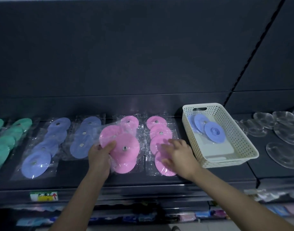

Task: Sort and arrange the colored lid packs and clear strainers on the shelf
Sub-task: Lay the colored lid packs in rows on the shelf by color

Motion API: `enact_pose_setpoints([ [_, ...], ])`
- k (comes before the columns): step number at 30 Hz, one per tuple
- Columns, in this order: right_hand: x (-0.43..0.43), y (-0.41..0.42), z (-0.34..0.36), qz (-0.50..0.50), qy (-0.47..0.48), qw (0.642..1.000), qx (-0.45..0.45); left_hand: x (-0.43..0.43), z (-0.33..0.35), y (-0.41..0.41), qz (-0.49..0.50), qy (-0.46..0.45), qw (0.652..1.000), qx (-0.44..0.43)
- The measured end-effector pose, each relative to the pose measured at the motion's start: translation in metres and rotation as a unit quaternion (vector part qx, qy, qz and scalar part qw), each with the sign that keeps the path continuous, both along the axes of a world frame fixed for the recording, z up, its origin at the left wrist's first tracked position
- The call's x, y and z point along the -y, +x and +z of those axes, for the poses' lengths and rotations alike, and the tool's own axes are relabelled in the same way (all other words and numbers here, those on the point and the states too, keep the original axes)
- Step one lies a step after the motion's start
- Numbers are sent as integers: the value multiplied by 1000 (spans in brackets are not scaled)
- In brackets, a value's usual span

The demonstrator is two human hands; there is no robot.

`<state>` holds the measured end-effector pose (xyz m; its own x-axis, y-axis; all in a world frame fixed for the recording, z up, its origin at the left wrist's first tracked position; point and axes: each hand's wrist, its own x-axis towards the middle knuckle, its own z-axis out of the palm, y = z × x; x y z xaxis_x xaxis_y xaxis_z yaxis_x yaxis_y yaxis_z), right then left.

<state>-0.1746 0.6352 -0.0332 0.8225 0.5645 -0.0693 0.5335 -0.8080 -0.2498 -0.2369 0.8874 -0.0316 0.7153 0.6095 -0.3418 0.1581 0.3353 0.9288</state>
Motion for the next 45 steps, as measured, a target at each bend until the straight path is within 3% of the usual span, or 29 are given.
enact_pose_setpoints([
  [4, 4, -8, -20, 50, -99, 993, -50, 0, -3, 3, 2, -6, 1000, 8],
  [16, -8, 16, -30, 50, -76, 994, -52, 6, -5, 13, -20, -67, 997, 31],
  [17, -9, 17, -29, 54, -53, 996, -41, 7, -5, 14, -27, -71, 997, 32],
  [19, -9, 14, -20, 41, 93, 995, -22, 11, -4, 15, -43, -74, 996, 29],
  [21, -10, 10, -7, -39, 267, 962, -40, 17, -4, 14, -58, -71, 996, 23],
  [24, -15, 6, 6, -155, 405, 871, -230, 34, -6, 15, -90, -54, 994, 28],
  [27, -19, 3, 5, -211, 463, 790, -343, 54, -7, 15, -115, -38, 992, 40],
  [31, -7, -5, 0, -258, 459, 770, -361, 64, -12, 13, -106, -48, 993, 27],
  [34, 7, -10, -10, -293, 417, 796, -326, 57, -16, 13, -62, -54, 997, -4],
  [38, 20, -13, -21, -303, 297, 880, -214, 38, -18, 3, -20, -36, 999, -21],
  [42, 22, -19, -30, -220, 158, 961, -55, 19, -17, -9, -24, -54, 998, -20],
  [45, 15, -26, -31, -107, 106, 985, 86, 12, -19, -18, -68, -43, 995, -51],
])
